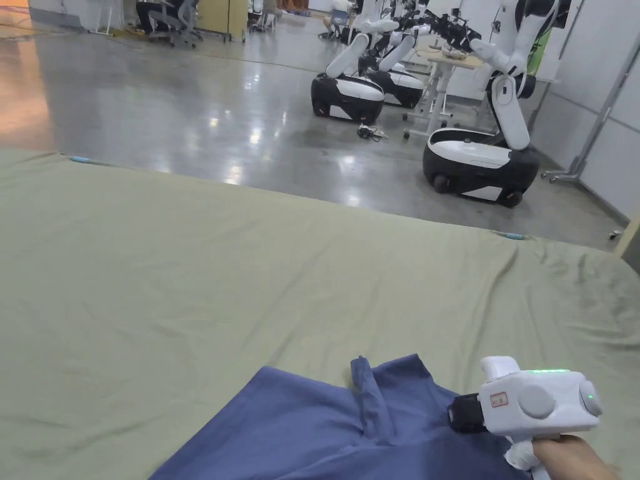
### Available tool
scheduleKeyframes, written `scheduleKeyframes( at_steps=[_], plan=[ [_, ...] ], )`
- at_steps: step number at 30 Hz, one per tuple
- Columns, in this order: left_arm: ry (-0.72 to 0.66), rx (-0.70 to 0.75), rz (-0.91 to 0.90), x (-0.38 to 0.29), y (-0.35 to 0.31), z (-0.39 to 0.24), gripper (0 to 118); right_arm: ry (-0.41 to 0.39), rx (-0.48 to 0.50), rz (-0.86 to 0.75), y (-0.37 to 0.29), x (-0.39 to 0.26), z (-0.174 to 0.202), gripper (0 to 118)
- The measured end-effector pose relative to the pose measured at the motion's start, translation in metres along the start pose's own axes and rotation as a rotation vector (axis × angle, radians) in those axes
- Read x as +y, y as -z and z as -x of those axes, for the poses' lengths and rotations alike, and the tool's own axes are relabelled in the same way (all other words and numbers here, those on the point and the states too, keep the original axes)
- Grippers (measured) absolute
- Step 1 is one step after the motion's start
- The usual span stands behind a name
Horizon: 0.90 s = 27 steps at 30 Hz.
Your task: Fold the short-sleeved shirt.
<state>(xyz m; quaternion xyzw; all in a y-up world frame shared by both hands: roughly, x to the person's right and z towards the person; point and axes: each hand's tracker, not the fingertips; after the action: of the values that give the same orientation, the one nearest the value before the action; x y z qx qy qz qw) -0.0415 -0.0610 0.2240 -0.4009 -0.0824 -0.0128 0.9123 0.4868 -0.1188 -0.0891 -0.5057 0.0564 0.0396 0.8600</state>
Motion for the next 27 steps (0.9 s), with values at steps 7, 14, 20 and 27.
scheduleKeyframes(
  at_steps=[7,14,20,27],
  plan=[
    [0.01,0.028,0.007,0.011,0.009,-0.001,7,0.041,0.051,-0.197,-0.08,-0.009,0.002,6],
    [0.005,0.019,-0.058,0.065,0.006,-0.004,6,-0.032,0.008,-0.355,-0.208,-0.003,0.003,6],
    [-0.04,0.002,-0.174,0.145,-0.006,-0.018,6,0.065,-0.009,-0.506,-0.307,0.006,-0.017,5],
    [-0.048,0.041,-0.294,0.24,-0.038,-0.029,6,0.103,-0.088,-0.663,-0.392,0.024,-0.041,6]
  ],
)
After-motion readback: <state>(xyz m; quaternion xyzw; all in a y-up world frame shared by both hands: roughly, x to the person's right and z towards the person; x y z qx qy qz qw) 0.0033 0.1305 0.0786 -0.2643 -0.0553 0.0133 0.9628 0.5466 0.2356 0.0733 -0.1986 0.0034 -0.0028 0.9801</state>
